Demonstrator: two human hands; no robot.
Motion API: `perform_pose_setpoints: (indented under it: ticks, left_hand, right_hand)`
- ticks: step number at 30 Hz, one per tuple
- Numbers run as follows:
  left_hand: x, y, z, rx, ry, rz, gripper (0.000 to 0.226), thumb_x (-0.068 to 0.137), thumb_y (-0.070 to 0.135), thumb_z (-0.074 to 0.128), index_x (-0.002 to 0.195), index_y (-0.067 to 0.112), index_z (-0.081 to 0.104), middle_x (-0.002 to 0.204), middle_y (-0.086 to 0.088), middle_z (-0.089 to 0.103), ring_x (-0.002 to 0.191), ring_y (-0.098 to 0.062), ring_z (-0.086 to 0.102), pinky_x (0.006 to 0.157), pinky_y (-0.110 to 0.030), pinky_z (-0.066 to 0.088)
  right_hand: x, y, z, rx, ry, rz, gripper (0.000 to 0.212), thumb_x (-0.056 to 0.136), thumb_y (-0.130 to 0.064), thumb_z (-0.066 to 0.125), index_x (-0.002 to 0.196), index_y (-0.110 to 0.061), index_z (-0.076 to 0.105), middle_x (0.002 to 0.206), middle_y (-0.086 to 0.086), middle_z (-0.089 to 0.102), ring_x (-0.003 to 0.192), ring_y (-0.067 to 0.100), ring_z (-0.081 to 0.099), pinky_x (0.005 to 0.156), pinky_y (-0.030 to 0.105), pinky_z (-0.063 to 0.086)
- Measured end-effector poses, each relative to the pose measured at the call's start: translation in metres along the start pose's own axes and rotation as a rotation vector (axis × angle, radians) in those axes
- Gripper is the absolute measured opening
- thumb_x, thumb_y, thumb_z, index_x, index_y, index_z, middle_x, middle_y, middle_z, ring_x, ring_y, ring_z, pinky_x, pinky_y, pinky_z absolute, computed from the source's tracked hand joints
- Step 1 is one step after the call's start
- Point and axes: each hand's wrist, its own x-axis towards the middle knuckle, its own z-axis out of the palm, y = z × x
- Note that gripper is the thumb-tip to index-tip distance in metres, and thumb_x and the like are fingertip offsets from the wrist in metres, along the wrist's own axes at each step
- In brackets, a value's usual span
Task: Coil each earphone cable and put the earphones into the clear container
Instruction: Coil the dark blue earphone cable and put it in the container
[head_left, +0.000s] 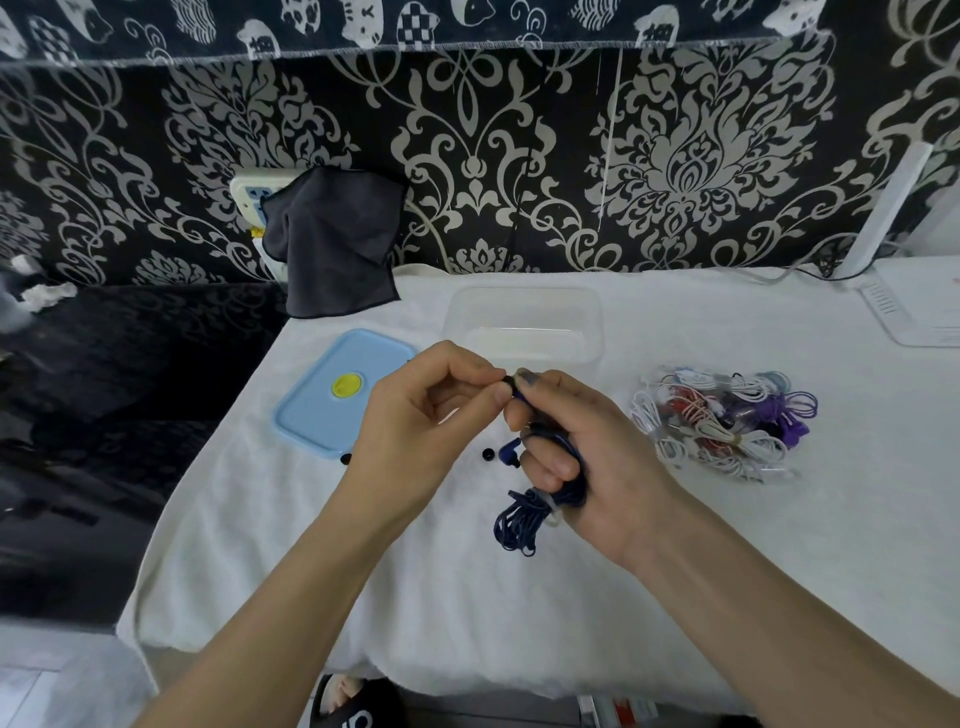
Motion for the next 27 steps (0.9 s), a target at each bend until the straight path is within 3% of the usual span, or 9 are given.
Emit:
perform_pose_setpoints:
  ticks: [9,20,27]
  left_hand:
    - [-0.0011,0.0025,0.0035,-0.12,-0.009,-0.04,0.01,0.086,-0.004,0.069,0.085,0.004,0.063,0.088,-0.007,0.066,0.081,-0.017,0.067,0.079,-0.023,0.052]
    - [-0.0032,0.0018,0.0033,-0.157,-0.008,-0.081,0.014,0.087,-0.012,0.066,0.083,0.001,0.06,0.084,-0.001,0.066,0.077,-0.013,0.067,0.076,-0.021,0.052]
    - [-0.0054,0.0039,0.0043,-0.154,-0.032,-0.123,0.015,0.092,-0.009,0.062,0.086,-0.003,0.049,0.07,0.011,0.066,0.069,-0.013,0.066,0.078,-0.023,0.053]
  right_hand:
    - [-0.0042,0.001,-0.0002,0.019,-0.031,0.007,0.027,0.101,-0.02,0.055,0.075,-0.012,0.054,0.071,0.002,0.058,0.035,0.007,0.03,0.039,0.019,0.033]
    - [-0.0046,0.0059,-0.0004,0.03,-0.031,0.011,0.026,0.1,-0.022,0.056,0.076,-0.012,0.055,0.071,0.001,0.057,0.036,0.006,0.029,0.041,0.02,0.029]
    - [-0.0052,0.0069,0.0014,0.016,-0.035,0.005,0.027,0.1,-0.022,0.056,0.076,-0.011,0.052,0.068,0.002,0.054,0.035,0.007,0.029,0.04,0.02,0.033]
